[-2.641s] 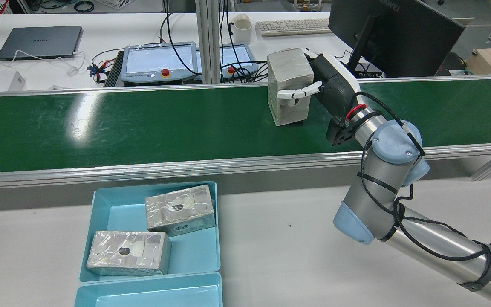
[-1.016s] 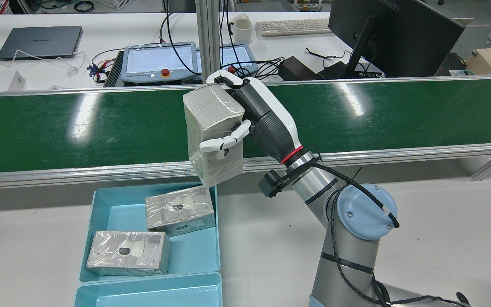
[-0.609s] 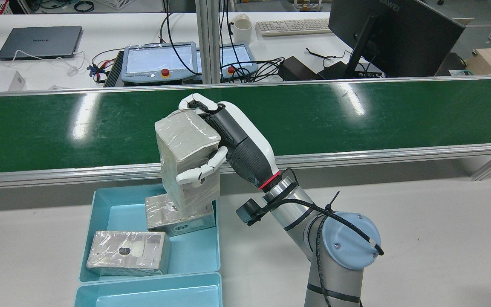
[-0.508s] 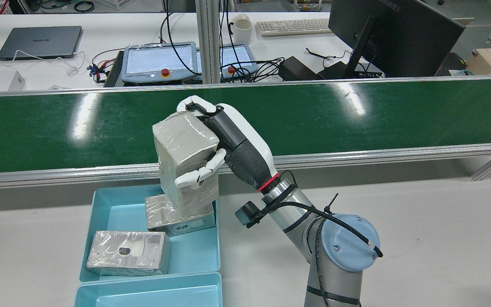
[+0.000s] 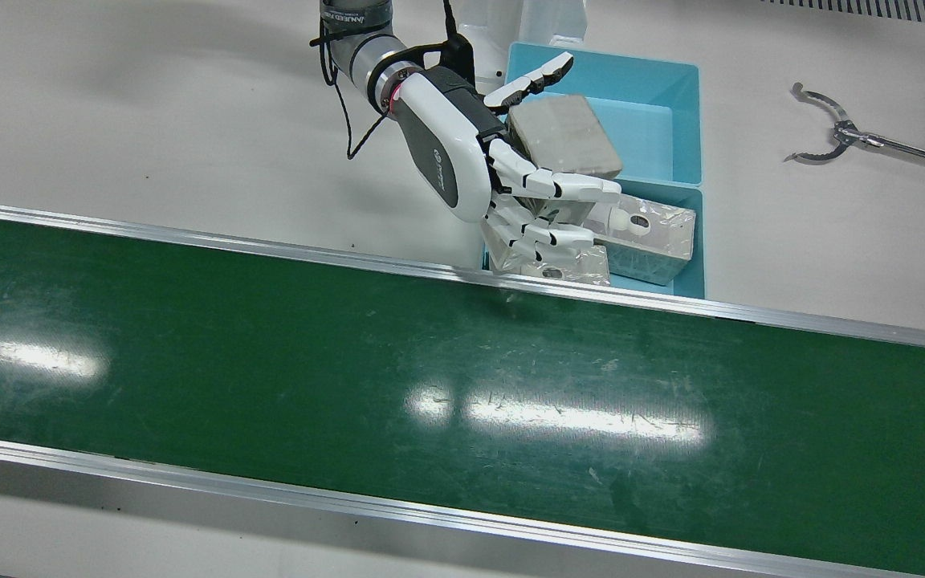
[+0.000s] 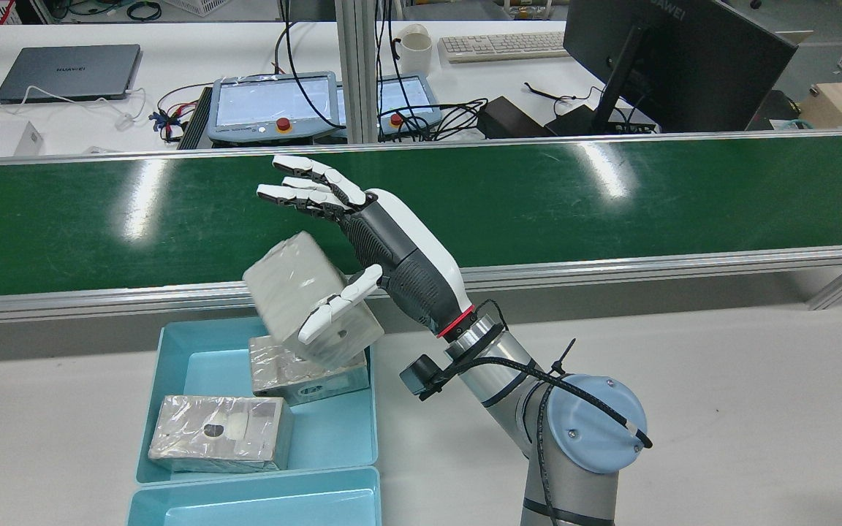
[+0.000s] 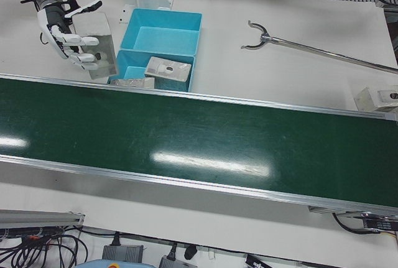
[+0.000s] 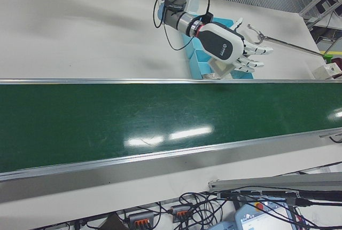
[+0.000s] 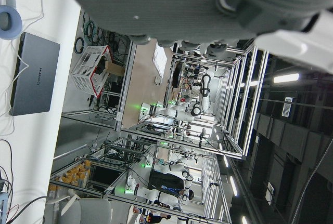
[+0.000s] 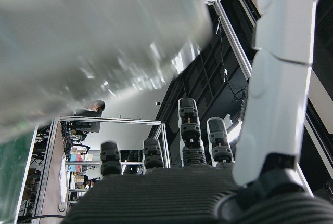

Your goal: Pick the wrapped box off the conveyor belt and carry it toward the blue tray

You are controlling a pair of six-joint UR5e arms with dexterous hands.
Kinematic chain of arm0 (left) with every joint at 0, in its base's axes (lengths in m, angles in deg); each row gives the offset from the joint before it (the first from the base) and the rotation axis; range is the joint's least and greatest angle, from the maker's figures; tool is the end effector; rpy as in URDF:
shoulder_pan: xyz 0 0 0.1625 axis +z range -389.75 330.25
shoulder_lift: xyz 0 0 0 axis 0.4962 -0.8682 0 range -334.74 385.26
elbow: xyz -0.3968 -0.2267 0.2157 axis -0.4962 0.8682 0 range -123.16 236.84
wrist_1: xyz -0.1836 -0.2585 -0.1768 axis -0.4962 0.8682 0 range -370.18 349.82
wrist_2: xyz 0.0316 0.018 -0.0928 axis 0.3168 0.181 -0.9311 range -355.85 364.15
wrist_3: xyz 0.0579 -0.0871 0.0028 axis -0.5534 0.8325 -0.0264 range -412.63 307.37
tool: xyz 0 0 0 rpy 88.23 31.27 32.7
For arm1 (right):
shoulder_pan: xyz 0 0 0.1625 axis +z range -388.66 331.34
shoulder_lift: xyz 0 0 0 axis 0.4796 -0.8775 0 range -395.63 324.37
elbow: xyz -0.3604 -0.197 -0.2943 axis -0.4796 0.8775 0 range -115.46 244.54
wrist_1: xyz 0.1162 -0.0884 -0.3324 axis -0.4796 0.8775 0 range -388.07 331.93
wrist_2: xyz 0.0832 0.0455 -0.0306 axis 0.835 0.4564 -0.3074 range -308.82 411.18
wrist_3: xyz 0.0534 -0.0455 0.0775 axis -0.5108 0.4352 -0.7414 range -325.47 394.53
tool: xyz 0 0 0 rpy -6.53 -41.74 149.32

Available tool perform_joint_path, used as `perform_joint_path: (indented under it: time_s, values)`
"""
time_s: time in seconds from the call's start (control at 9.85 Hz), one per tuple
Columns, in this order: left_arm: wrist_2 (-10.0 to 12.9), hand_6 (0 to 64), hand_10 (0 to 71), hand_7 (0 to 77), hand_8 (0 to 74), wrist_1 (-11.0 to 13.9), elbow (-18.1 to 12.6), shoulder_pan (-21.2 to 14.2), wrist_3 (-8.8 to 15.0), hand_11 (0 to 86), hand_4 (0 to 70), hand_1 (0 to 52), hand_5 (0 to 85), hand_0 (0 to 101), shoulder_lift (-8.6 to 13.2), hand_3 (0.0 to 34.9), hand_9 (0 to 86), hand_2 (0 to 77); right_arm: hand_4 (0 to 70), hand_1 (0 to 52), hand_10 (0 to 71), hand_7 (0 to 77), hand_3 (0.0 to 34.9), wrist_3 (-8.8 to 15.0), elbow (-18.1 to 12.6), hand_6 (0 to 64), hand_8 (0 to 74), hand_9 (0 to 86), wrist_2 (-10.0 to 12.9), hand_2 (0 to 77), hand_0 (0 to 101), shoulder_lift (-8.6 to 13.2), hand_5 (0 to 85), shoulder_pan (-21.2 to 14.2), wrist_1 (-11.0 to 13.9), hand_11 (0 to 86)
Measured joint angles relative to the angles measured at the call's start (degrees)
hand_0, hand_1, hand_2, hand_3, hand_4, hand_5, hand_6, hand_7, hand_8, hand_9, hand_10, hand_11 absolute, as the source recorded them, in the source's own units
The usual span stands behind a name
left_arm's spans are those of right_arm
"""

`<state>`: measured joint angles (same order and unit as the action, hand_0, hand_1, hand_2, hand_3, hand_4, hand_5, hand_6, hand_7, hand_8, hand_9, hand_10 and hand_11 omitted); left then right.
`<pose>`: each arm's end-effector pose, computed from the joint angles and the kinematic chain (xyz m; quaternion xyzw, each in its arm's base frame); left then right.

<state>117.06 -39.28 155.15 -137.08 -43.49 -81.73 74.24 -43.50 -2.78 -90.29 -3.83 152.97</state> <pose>-0.2500 -0.4903 0.6072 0.0968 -0.6783 0.7277 0.0317 -0.4847 -0.4389 0.2977 -0.1009 -0.9000 0.4192 0.0648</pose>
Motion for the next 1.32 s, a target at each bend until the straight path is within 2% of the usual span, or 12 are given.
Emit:
perform_joint_path:
  time_s: [0.1, 0.2, 0.3, 0.41, 0.51, 0.61, 0.81, 1.02, 1.12, 1.22, 1.32]
  values:
    - [0.0, 0.0, 0.0, 0.0, 0.5, 0.0, 0.0, 0.0, 0.0, 0.5, 0.0, 0.0, 1.1, 0, 0.0, 0.0, 0.5, 0.5, 2.2, 10.9, 0.0, 4.4, 16.5, 0.01, 0.02, 26.7, 2.7, 22.4, 0.0, 3.8, 48, 0.0, 20.2, -0.02, 0.01, 24.5]
    - [0.0, 0.0, 0.5, 0.5, 0.5, 0.0, 0.0, 0.0, 0.0, 0.5, 0.0, 0.0, 0.5, 0, 0.0, 0.0, 0.0, 0.5, 2.2, 10.9, 0.0, 4.4, 20.4, 0.01, 0.02, 17.5, 0.0, 7.6, -0.01, 6.0, 48, -0.01, 21.3, -0.03, 0.04, 8.7]
    - [0.0, 0.0, 0.5, 0.0, 0.5, 0.0, 0.0, 0.0, 0.0, 0.5, 0.0, 0.0, 1.1, 0, 0.0, 0.0, 0.0, 0.5, 2.2, 10.9, 0.0, 6.0, 23.2, 0.01, 0.02, 12.5, 2.2, 1.6, -0.01, 6.0, 48, -0.01, 21.3, -0.04, 0.09, 1.6]
    - [0.0, 0.0, 0.5, 0.0, 0.5, 0.0, 0.0, 0.0, 0.0, 0.5, 0.0, 0.0, 1.1, 0, 0.0, 0.0, 0.0, 0.5, 2.2, 10.9, 0.0, 6.0, 23.2, 0.01, 0.01, 12.5, 2.2, 1.6, -0.01, 6.0, 48, -0.04, 21.3, -0.03, 0.16, 1.6]
    - [0.0, 0.0, 0.5, 0.0, 0.5, 0.0, 0.0, 0.0, 0.0, 0.5, 0.0, 0.0, 1.1, 0, 0.0, 0.0, 0.0, 0.5, 2.2, 10.9, 0.0, 6.5, 23.6, -0.01, -0.05, 15.8, 2.2, 1.6, -0.01, 6.5, 47, -0.12, 22.4, 0.03, 0.22, 1.6]
    - [0.0, 0.0, 0.5, 0.0, 0.5, 0.0, 0.0, 0.0, 0.0, 0.5, 0.0, 0.0, 1.1, 0, 0.0, 0.0, 0.0, 0.5, 2.2, 10.9, 0.0, 6.5, 20.9, -0.11, -0.15, 15.8, 2.2, 1.6, -0.01, 7.1, 47, -0.26, 22.9, 0.15, 0.25, 3.8]
    - [0.0, 0.0, 0.5, 0.5, 0.5, 0.0, 0.0, 0.0, 0.0, 0.5, 0.0, 0.0, 1.1, 0, 0.0, 0.0, 0.0, 0.5, 3.8, 10.9, 1.1, 6.5, 20.8, -0.47, -0.5, 16.4, 3.3, 1.6, -0.08, 7.1, 47, -1.35, 23.5, 1.6, 0.33, 2.2]
    - [0.0, 0.0, 0.5, 0.5, 0.5, 0.0, 0.0, 0.0, 0.0, 0.5, 0.0, 0.0, 1.1, 0, 0.0, 0.0, 0.0, 0.5, 3.3, 10.9, 1.1, 6.5, 19.8, -1.76, -0.81, 16.4, 3.3, 1.6, -0.15, 5.5, 47, -5.15, 24.5, 5.09, 0.53, 2.2]
    - [0.0, 0.0, 0.5, 0.0, 0.5, 0.0, 0.0, 0.0, 0.0, 0.5, 0.0, 0.0, 1.1, 0, 0.0, 0.0, 0.5, 0.5, 3.3, 10.9, 1.1, 6.5, 19.8, -3.62, -0.8, 16.4, 3.3, 1.6, -0.17, 5.5, 47, -7.8, 24.5, 7.35, 0.82, 2.2]
    - [0.0, 0.0, 0.5, 0.0, 0.5, 0.0, 0.0, 0.0, 0.0, 0.5, 0.0, 0.0, 1.1, 0, 0.0, 0.0, 0.5, 0.5, 3.3, 8.7, 0.0, 6.5, 17.3, -5.67, -0.79, 12.5, 3.3, 1.6, -0.24, 5.5, 47, -10.38, 24.5, 9.72, 1.38, 1.6]
    - [0.0, 0.0, 0.5, 0.0, 0.5, 0.0, 0.0, 0.0, 0.0, 0.5, 0.0, 0.0, 1.1, 0, 0.0, 0.0, 0.5, 0.5, 3.3, 12.5, 0.0, 6.5, 17.2, -7.43, -0.63, 12.5, 3.3, 1.6, -0.32, 7.1, 47, -12.27, 24.5, 11.57, 1.97, 1.6]
